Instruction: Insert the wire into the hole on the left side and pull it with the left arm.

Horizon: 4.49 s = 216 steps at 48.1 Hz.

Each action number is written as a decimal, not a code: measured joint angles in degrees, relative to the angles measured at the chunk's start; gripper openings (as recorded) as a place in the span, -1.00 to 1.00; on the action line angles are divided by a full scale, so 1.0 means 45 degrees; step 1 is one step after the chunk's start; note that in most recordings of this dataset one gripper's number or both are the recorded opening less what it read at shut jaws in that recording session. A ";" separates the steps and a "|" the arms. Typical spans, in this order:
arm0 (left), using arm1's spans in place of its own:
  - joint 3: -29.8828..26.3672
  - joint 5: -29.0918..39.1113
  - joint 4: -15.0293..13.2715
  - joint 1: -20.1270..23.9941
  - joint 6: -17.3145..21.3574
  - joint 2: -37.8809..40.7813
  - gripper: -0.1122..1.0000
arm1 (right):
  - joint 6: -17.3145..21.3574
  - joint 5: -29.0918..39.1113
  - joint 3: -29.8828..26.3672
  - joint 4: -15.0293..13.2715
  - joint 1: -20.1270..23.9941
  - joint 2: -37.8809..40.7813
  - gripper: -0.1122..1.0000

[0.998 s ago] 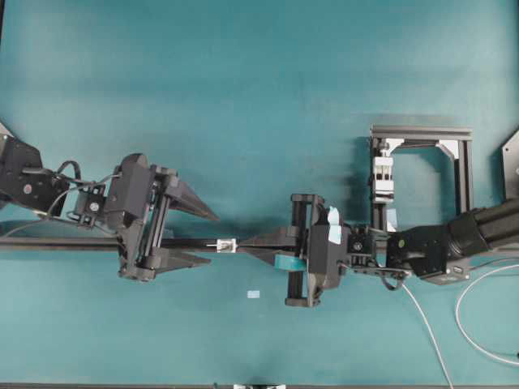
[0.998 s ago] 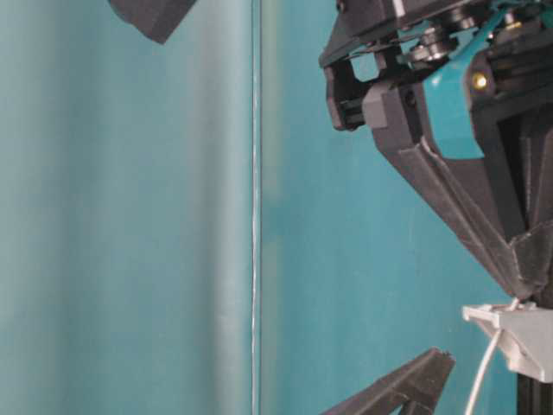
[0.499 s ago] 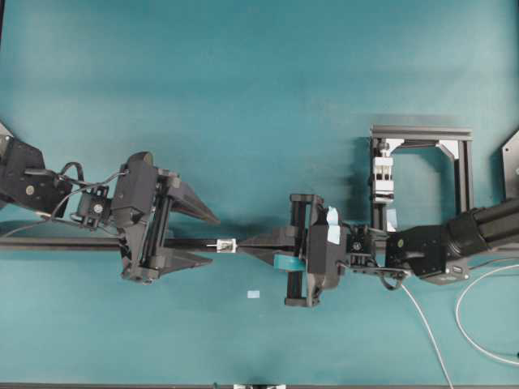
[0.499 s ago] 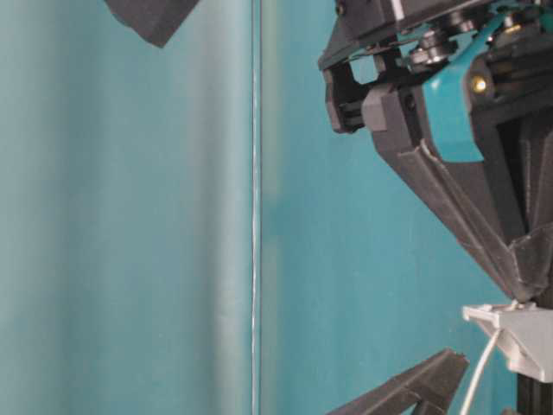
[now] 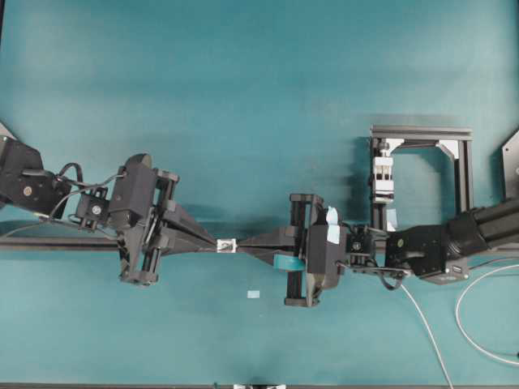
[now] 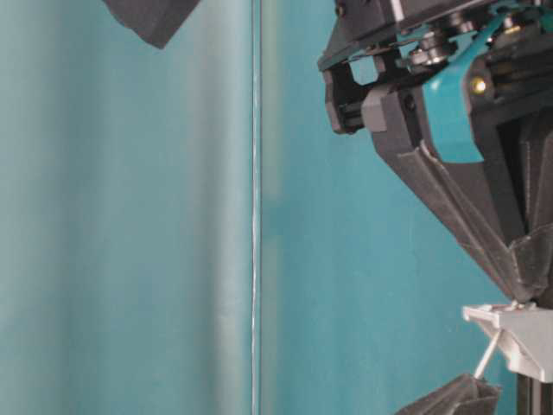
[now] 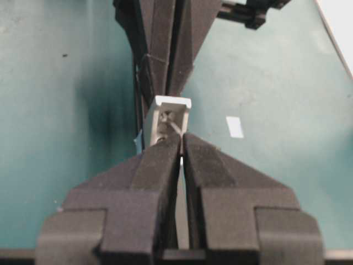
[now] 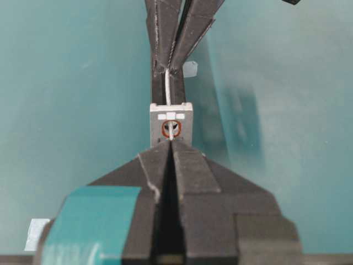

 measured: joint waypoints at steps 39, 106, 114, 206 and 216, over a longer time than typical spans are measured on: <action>0.0000 0.0000 0.0000 -0.0039 0.0020 0.0000 -0.98 | 0.0059 0.0176 0.0000 0.0020 -0.0156 -0.0039 0.00; 0.2695 0.4141 0.0000 -0.0410 -0.0820 -0.4668 -0.98 | -0.0020 0.0215 0.1113 0.0039 -0.0293 -0.1094 0.50; 0.2715 0.4531 -0.0020 -0.0410 -0.1309 -0.4492 -0.98 | -0.0020 0.0215 0.1113 0.0039 -0.0293 -0.1113 0.50; 0.3184 0.5059 0.0039 0.2051 0.1289 -0.6621 0.72 | -0.0918 0.0469 0.2285 0.0039 -0.1426 -0.2910 0.51; 0.3242 0.5039 0.0039 0.2070 0.1328 -0.6777 0.72 | -0.0937 0.0820 0.2305 0.0039 -0.1543 -0.3066 0.50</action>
